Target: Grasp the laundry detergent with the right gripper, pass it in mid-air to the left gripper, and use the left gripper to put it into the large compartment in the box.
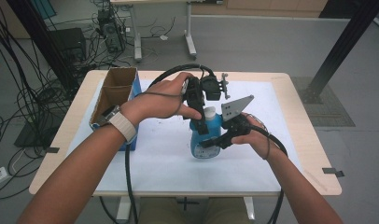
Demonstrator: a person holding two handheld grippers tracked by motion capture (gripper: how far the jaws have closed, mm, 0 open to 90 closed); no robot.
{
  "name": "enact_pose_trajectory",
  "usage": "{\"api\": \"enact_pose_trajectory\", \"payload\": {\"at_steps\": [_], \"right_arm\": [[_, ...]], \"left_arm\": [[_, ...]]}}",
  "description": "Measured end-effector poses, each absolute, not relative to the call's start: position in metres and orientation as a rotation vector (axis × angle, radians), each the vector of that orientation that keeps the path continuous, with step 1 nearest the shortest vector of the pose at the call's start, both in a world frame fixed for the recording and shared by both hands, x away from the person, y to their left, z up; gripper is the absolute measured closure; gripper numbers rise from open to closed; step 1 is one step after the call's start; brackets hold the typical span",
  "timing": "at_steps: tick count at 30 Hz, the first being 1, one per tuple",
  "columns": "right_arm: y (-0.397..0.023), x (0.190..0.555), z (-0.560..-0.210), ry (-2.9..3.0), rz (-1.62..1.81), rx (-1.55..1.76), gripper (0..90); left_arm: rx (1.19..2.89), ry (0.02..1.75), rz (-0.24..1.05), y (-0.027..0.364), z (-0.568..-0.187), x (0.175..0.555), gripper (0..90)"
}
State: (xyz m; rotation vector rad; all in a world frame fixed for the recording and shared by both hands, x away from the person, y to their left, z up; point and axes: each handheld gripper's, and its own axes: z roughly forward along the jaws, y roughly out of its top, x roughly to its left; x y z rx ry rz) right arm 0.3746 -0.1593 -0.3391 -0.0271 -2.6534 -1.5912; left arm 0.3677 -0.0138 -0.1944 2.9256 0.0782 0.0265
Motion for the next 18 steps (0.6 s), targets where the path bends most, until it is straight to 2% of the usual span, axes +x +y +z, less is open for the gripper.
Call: {"api": "enact_pose_trajectory", "payload": {"at_steps": [18], "right_arm": [[-0.1601,0.375,-0.3382,-2.661,-1.599,-0.032,42.9]], "left_arm": [[2.926,0.077,0.032,-0.0143,-0.1956,0.3677,5.7]]}}
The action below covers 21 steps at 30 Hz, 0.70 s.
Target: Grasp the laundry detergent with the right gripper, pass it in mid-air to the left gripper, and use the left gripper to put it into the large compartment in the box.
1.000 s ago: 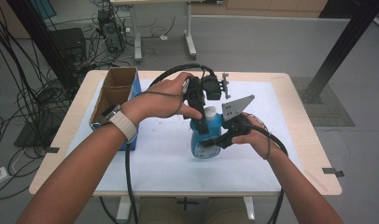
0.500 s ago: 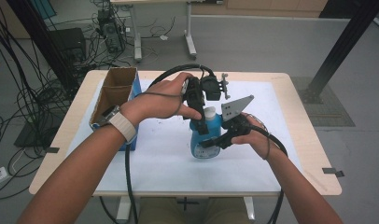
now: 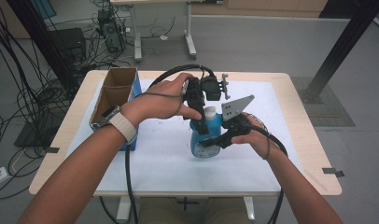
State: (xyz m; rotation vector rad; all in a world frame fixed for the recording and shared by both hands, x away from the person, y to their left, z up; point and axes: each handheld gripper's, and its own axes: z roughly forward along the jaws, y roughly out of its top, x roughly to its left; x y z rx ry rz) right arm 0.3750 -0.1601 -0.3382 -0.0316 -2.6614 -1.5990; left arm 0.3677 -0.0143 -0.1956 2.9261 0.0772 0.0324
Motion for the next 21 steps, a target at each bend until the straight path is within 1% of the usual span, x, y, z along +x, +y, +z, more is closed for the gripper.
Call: {"api": "enact_pose_trajectory", "payload": {"at_steps": [21], "right_arm": [[-0.1608,0.3761,-0.3388,-2.661,-1.592,-0.038,42.8]], "left_arm": [[2.925,0.077,0.033,-0.0146,-0.1963,0.3691,5.6]]}}
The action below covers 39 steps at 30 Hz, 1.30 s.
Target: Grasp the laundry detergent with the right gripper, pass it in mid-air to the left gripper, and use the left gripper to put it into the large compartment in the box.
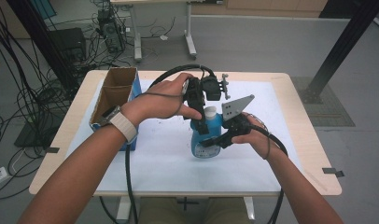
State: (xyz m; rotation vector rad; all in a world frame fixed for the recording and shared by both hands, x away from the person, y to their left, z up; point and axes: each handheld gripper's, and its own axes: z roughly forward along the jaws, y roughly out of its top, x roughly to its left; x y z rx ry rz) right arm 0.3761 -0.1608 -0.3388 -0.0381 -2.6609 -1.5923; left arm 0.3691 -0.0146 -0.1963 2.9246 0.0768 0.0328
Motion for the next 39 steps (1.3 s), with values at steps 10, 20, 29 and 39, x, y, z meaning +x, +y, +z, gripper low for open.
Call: {"api": "enact_pose_trajectory", "payload": {"at_steps": [10,20,29,39], "right_arm": [[-0.1607,0.3762,-0.3393,-2.654,-1.587,-0.041,42.8],[-0.1611,0.3762,-0.3392,-2.658,-1.586,-0.042,42.8],[-0.1606,0.3764,-0.3398,-2.657,-1.578,-0.043,42.8],[-0.1607,0.3764,-0.34,-2.656,-1.573,-0.048,42.8]], "left_arm": [[2.924,0.07,0.028,-0.0147,-0.1975,0.3687,5.7],[2.921,0.068,0.031,-0.014,-0.197,0.3681,5.7],[2.921,0.065,0.033,-0.0135,-0.1972,0.3682,5.7],[2.924,0.065,0.033,-0.0137,-0.198,0.3683,5.8]]}}
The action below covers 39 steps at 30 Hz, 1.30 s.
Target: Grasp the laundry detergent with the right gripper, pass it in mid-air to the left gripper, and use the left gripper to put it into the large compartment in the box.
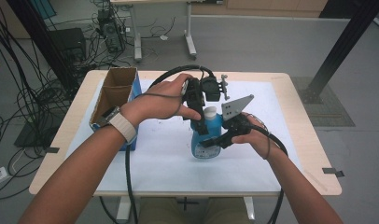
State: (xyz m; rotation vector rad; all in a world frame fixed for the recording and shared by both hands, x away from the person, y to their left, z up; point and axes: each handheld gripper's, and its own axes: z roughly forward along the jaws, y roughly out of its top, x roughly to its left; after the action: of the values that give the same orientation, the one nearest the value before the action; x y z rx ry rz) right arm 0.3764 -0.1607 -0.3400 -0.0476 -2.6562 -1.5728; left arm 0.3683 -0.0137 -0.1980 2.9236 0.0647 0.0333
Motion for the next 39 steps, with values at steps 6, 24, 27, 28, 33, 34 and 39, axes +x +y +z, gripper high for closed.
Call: {"api": "enact_pose_trajectory", "payload": {"at_steps": [6,24,27,28,33,34,39], "right_arm": [[-0.1604,0.3764,-0.3404,-2.656,-1.569,-0.049,42.8],[-0.16,0.3768,-0.3407,-2.653,-1.559,-0.053,42.8],[-0.1598,0.3769,-0.3407,-2.655,-1.56,-0.053,42.8],[-0.1597,0.3771,-0.3409,-2.657,-1.56,-0.053,42.8],[-0.1587,0.3769,-0.3411,-2.657,-1.557,-0.053,42.8],[-0.1585,0.3769,-0.341,-2.657,-1.556,-0.053,42.8],[-0.1572,0.3761,-0.3394,-2.658,-1.553,-0.044,42.8]], "left_arm": [[2.923,0.065,0.033,-0.014,-0.1987,0.3685,5.8],[2.921,0.064,0.023,-0.0142,-0.2005,0.3683,6.0],[2.92,0.063,0.024,-0.0142,-0.2003,0.3684,6.0],[2.92,0.065,0.024,-0.0143,-0.2004,0.3682,6.0],[2.921,0.063,0.025,-0.015,-0.201,0.3681,6.0],[2.921,0.061,0.024,-0.0151,-0.2012,0.3681,6.0],[2.923,0.064,0.023,-0.0158,-0.2031,0.3685,6.2]]}}
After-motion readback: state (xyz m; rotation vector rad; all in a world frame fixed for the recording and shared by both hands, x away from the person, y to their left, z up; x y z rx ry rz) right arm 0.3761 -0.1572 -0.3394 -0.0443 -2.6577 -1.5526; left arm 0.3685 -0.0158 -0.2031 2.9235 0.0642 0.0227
